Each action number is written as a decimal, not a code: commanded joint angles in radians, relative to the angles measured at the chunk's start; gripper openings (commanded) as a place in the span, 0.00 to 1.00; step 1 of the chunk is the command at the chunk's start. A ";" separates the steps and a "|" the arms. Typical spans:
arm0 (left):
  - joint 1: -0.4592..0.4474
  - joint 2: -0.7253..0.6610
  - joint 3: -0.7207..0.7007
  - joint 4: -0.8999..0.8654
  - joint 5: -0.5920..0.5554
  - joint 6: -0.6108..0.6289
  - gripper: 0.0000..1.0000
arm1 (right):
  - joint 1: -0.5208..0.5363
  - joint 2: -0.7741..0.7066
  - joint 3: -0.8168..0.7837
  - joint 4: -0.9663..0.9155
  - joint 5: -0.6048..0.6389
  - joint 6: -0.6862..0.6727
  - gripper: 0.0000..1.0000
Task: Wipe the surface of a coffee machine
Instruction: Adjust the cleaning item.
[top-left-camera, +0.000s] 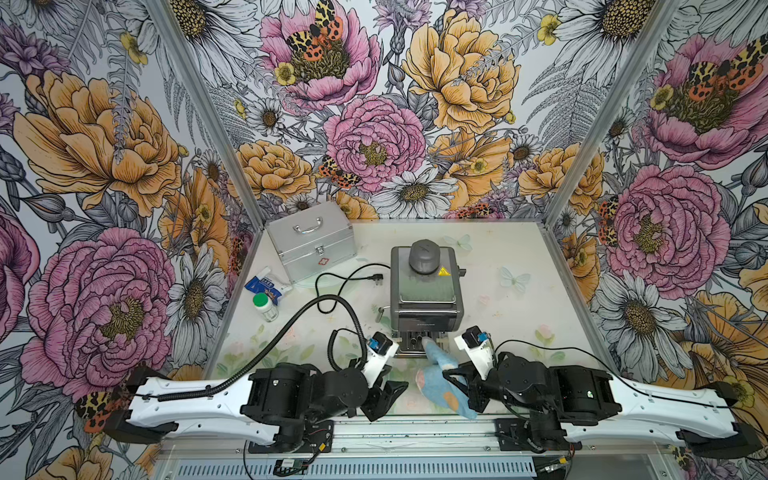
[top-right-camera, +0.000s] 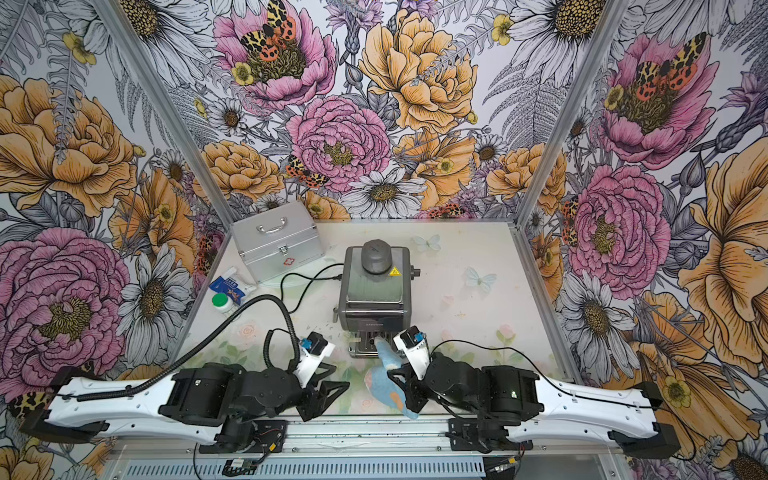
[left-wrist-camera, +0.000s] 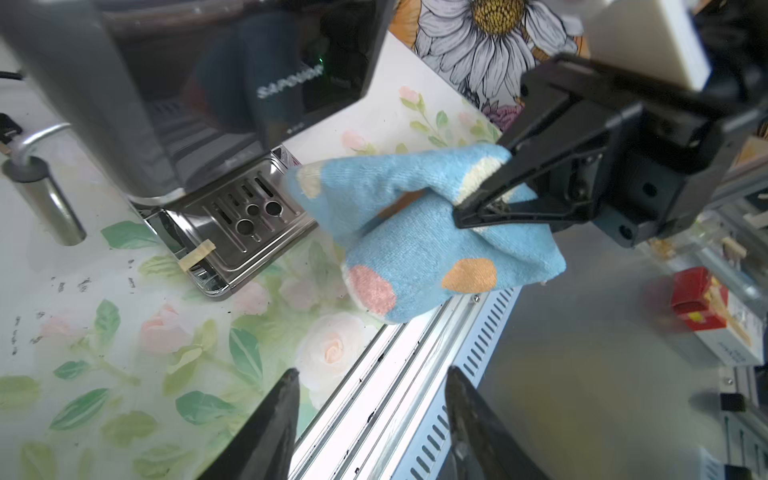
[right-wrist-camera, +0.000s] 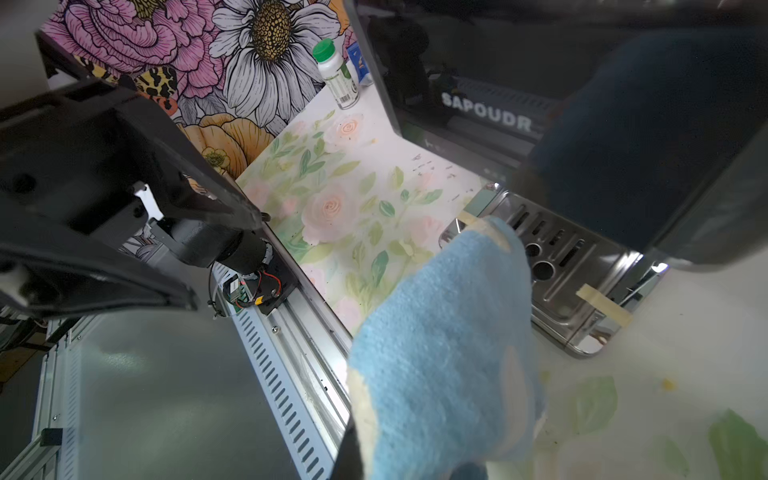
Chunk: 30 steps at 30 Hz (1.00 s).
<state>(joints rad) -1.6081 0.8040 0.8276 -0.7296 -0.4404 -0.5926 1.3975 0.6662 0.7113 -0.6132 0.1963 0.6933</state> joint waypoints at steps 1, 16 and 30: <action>-0.047 0.055 0.053 -0.013 -0.183 -0.002 0.62 | 0.005 0.052 0.062 0.122 -0.127 -0.049 0.00; -0.109 0.024 0.022 0.065 -0.222 0.054 0.83 | 0.005 0.251 0.157 0.237 -0.338 -0.124 0.00; 0.059 -0.183 -0.107 0.133 -0.157 -0.136 0.74 | 0.006 0.213 0.181 0.241 -0.230 -0.203 0.00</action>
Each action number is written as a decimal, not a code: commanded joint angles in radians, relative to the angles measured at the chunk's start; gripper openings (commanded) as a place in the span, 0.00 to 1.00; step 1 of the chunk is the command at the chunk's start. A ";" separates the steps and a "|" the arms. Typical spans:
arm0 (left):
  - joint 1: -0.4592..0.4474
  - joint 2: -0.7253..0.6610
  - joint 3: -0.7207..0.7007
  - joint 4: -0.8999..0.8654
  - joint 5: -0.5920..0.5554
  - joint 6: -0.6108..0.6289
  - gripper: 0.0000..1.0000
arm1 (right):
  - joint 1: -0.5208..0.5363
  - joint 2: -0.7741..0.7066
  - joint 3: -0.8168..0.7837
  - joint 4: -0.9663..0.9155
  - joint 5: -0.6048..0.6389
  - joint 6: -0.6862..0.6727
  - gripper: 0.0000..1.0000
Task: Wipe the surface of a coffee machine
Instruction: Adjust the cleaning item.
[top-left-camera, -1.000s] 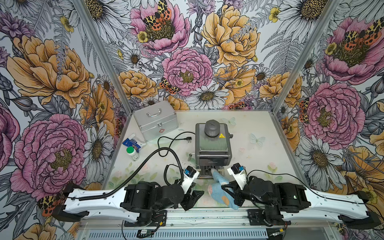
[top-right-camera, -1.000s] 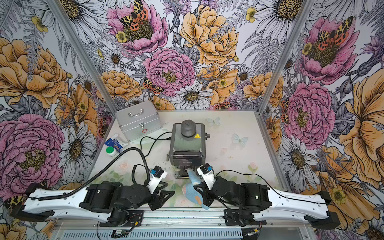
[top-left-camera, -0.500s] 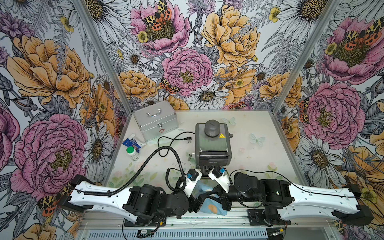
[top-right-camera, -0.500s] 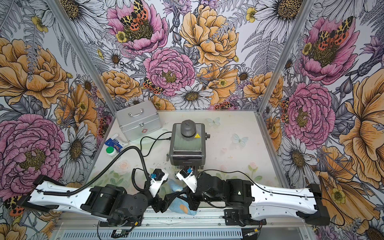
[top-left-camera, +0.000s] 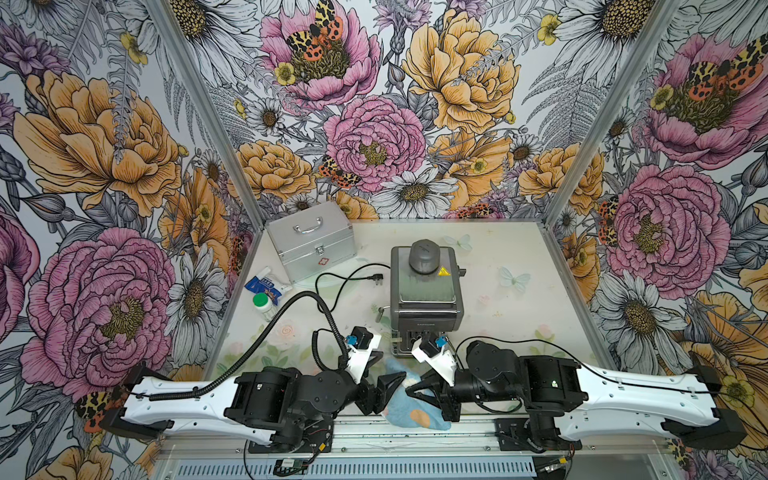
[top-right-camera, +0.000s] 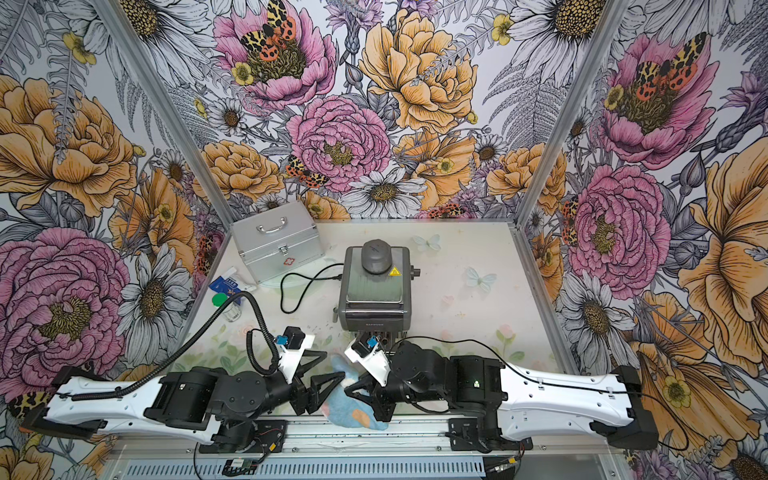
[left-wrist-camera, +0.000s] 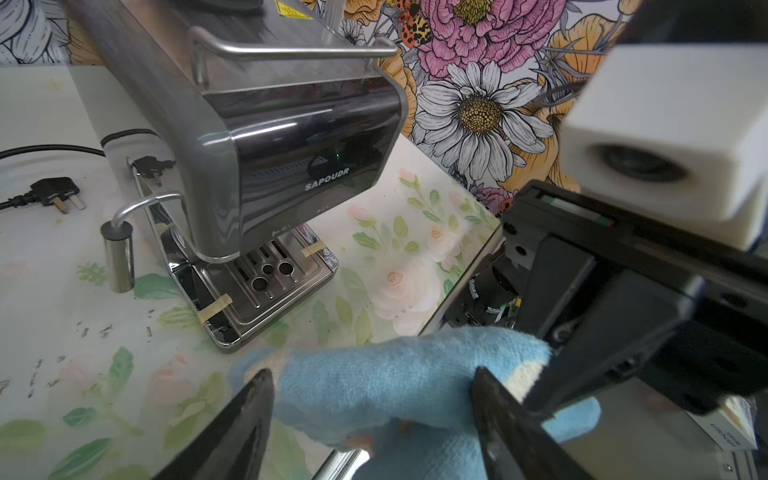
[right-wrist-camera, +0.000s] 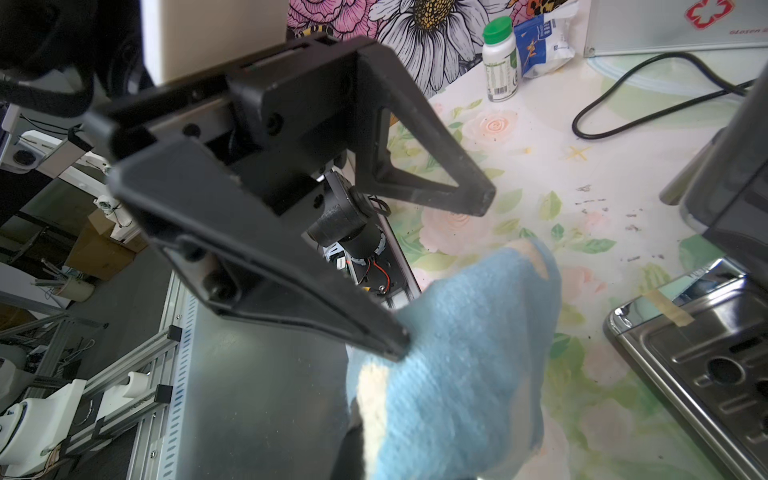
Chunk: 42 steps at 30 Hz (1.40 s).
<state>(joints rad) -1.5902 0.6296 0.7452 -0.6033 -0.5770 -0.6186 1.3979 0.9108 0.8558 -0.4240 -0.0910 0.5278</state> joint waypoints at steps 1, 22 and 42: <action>0.062 -0.015 -0.031 0.006 -0.020 -0.157 0.74 | 0.006 -0.039 0.034 0.051 0.081 -0.040 0.00; 0.254 0.047 0.001 0.058 0.361 -0.449 0.78 | 0.006 0.136 0.110 0.051 0.217 -0.165 0.00; 0.277 0.088 0.017 0.161 0.499 -0.379 0.05 | -0.024 0.191 0.129 0.050 0.265 -0.200 0.00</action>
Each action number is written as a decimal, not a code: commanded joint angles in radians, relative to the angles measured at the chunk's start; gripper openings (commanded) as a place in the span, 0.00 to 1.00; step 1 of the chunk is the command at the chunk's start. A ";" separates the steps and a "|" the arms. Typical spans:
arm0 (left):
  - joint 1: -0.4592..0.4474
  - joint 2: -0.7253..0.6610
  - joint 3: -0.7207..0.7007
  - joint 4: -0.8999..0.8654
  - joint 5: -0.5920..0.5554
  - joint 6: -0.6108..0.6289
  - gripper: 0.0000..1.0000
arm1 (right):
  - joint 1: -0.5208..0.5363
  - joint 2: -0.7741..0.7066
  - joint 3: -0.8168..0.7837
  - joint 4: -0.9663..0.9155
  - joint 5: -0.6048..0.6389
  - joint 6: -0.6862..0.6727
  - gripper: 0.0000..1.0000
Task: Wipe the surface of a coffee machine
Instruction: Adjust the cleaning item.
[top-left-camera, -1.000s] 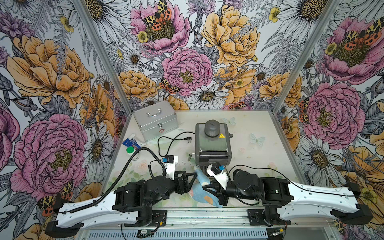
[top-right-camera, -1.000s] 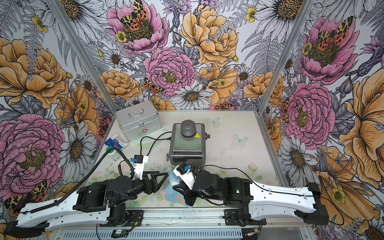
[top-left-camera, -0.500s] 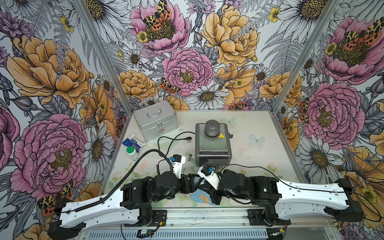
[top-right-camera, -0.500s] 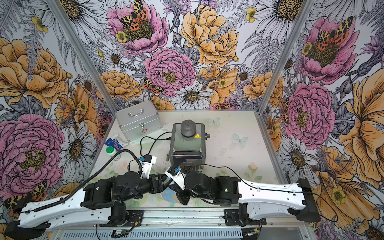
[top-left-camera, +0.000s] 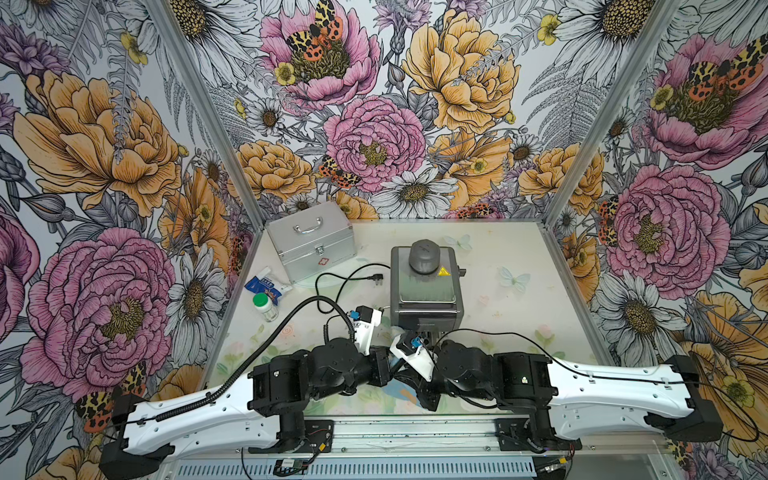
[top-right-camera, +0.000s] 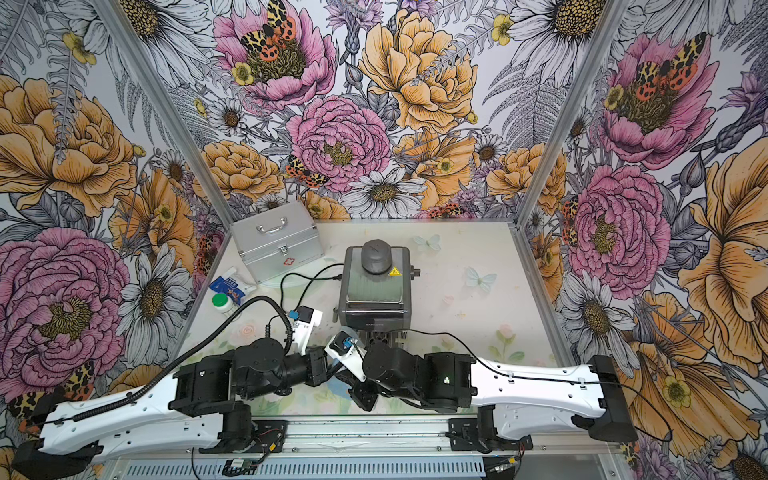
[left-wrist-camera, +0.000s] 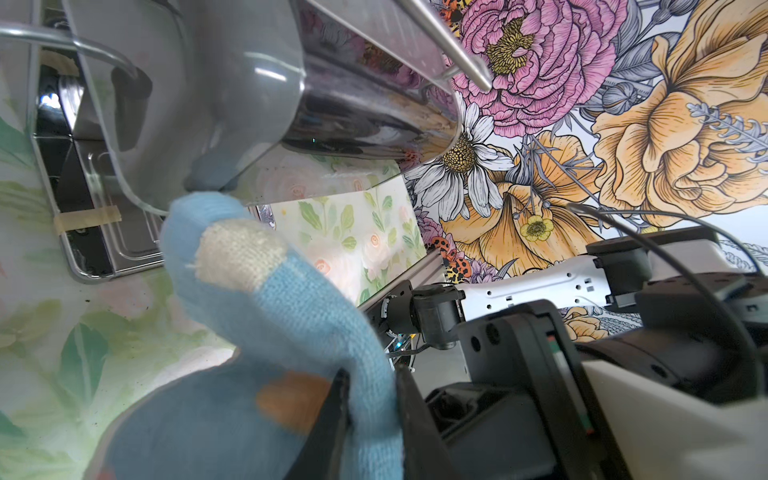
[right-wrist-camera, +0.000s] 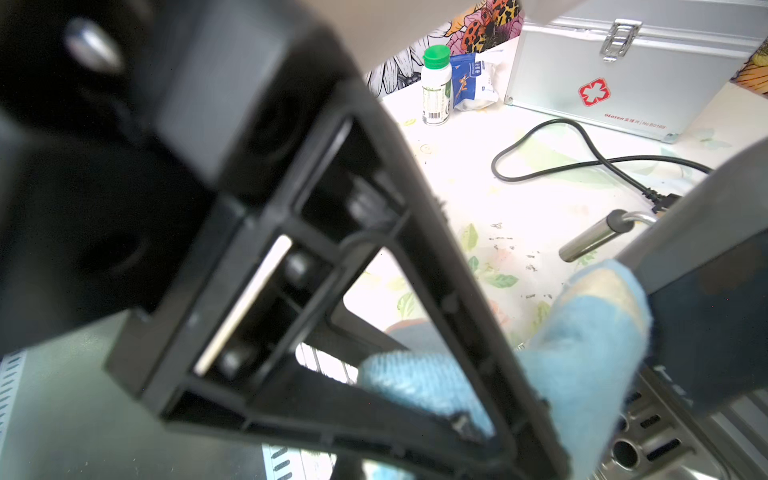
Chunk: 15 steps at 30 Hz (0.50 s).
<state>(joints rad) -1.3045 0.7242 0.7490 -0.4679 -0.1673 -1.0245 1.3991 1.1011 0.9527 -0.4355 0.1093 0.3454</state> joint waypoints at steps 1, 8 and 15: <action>-0.009 -0.006 0.013 0.025 0.091 0.031 0.00 | -0.029 0.000 0.033 0.062 0.069 -0.016 0.00; -0.109 -0.039 -0.041 0.015 -0.105 0.029 0.00 | -0.059 -0.047 -0.003 0.051 0.119 0.017 0.18; -0.153 -0.129 -0.180 -0.047 -0.319 -0.025 0.00 | -0.075 -0.144 -0.055 -0.088 0.217 0.097 0.38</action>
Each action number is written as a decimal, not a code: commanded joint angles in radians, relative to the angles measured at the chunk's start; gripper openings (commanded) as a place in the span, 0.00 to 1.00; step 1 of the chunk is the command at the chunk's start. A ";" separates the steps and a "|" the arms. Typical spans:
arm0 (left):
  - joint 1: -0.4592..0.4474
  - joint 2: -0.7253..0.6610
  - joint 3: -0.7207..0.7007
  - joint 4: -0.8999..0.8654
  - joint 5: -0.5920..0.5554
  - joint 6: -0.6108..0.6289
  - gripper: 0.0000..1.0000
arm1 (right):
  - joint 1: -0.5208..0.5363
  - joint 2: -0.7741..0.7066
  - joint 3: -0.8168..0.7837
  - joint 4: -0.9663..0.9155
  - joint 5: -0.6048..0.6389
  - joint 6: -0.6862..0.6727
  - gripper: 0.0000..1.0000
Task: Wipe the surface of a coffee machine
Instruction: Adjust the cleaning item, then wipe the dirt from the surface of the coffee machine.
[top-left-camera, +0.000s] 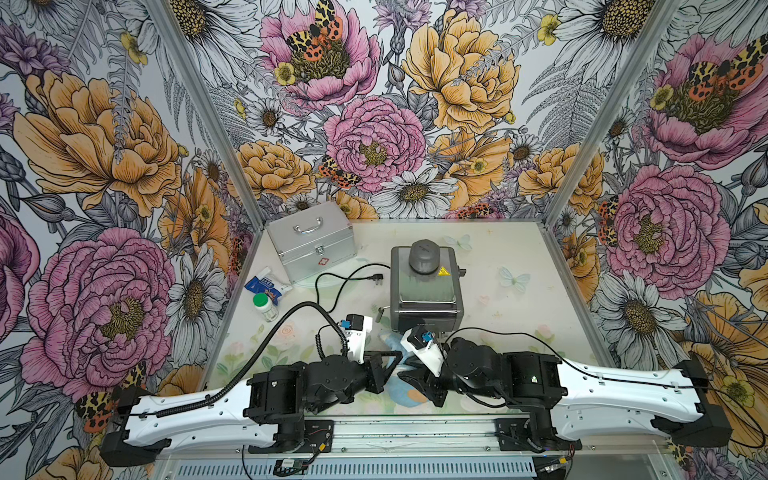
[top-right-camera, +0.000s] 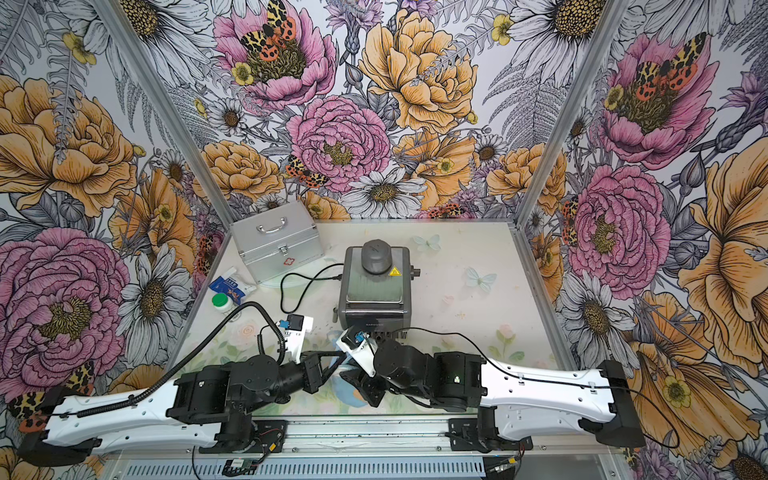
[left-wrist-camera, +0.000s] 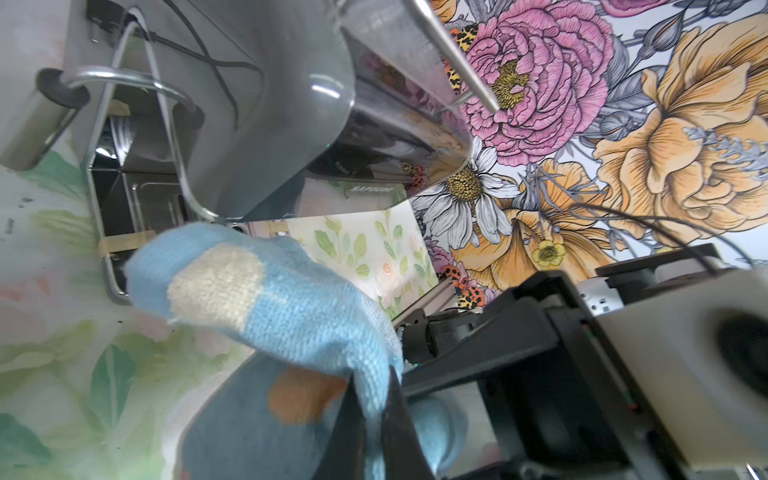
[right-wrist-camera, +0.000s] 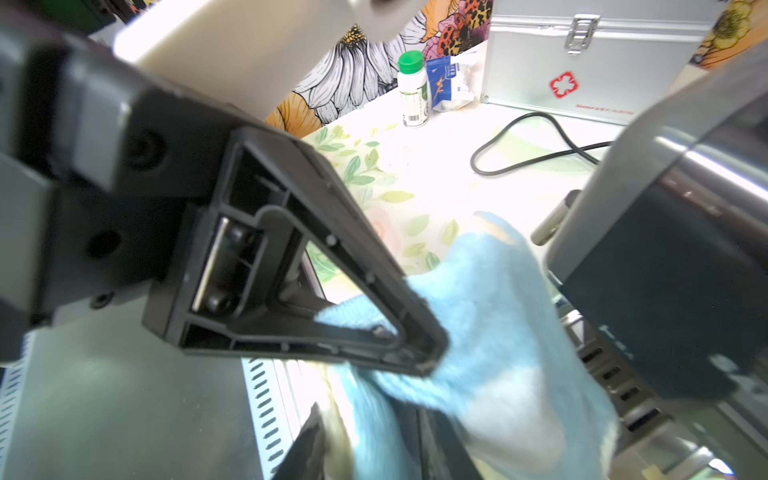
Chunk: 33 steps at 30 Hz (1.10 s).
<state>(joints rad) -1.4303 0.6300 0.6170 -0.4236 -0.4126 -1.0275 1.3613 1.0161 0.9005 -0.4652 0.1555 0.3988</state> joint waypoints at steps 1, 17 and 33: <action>-0.035 -0.050 -0.063 -0.092 -0.102 -0.019 0.00 | -0.037 -0.076 0.002 -0.092 0.191 0.049 0.38; -0.066 -0.314 -0.344 0.103 -0.412 -0.026 0.00 | -0.233 -0.104 0.244 -0.231 0.412 -0.081 0.40; 0.211 0.157 -0.280 0.580 -0.167 0.123 0.00 | -0.516 0.234 0.483 -0.063 0.138 -0.215 0.64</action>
<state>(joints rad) -1.2282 0.7254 0.2893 -0.0269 -0.6277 -0.9581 0.8715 1.2346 1.3472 -0.6144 0.3626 0.1947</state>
